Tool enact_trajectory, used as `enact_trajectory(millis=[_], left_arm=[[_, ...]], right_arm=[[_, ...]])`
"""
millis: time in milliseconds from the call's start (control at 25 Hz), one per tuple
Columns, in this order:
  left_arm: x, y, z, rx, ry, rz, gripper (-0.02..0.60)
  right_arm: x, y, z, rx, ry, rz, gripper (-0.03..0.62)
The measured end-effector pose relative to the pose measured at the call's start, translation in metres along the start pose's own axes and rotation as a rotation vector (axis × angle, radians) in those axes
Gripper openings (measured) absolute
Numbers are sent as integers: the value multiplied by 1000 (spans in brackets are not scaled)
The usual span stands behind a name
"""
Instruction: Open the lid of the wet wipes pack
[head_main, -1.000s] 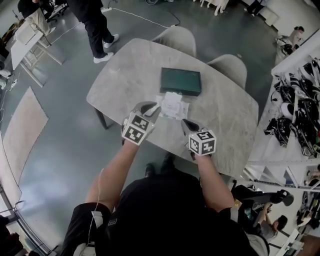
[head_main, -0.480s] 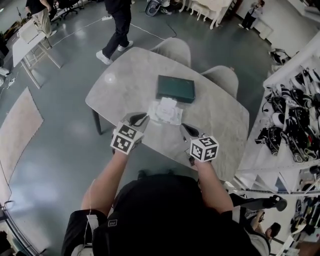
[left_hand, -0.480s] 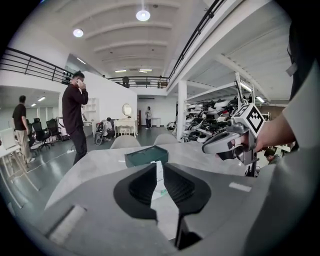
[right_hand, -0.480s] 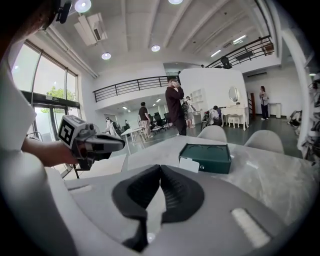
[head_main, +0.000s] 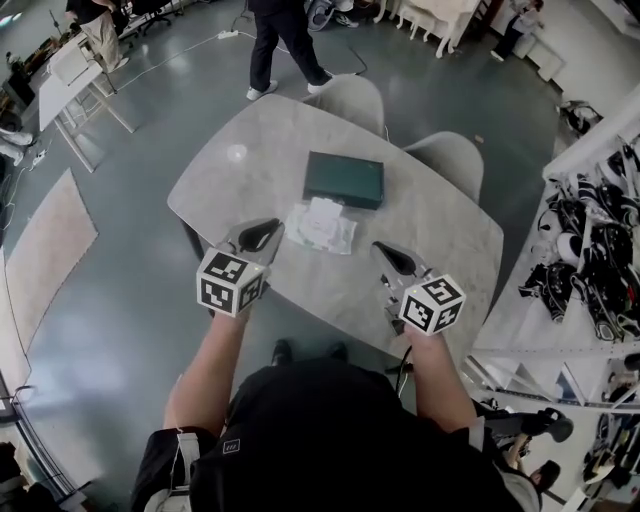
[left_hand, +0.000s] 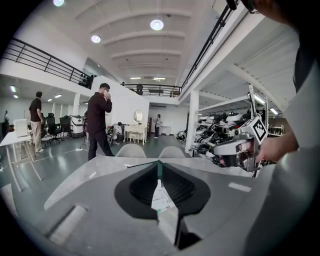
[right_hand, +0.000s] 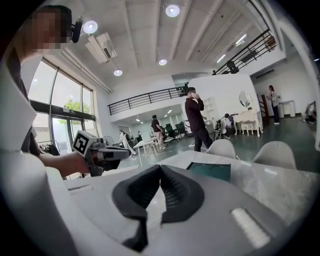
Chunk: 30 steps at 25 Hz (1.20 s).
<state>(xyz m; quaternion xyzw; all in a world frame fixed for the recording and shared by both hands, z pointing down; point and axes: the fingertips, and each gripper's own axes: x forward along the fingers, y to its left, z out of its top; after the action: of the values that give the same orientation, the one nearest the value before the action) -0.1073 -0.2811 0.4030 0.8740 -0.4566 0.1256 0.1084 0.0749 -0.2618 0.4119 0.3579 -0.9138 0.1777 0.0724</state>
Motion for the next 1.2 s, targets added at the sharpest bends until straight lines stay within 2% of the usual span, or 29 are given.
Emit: enact_trajectory(millis=[200,480,680,960,1200], left_arm=[[4,-11,35,16,-66,7,37],[4,-12,73,64,-122,12,32],[3,-9,61,66,-122,38,29],[4,-2,34,16,-99,31,28],[-3,7,31,14,-96,30,26]], right_arm=[[-25,-1,43,-40,-101,49,3],[-37,5,100,-153,-209,25,3],[-31,0,88,-155,-186,-2,2],[-18,-3,60,-117,-137,-26,2],[-15,4,61,-129,-138,-41,2]])
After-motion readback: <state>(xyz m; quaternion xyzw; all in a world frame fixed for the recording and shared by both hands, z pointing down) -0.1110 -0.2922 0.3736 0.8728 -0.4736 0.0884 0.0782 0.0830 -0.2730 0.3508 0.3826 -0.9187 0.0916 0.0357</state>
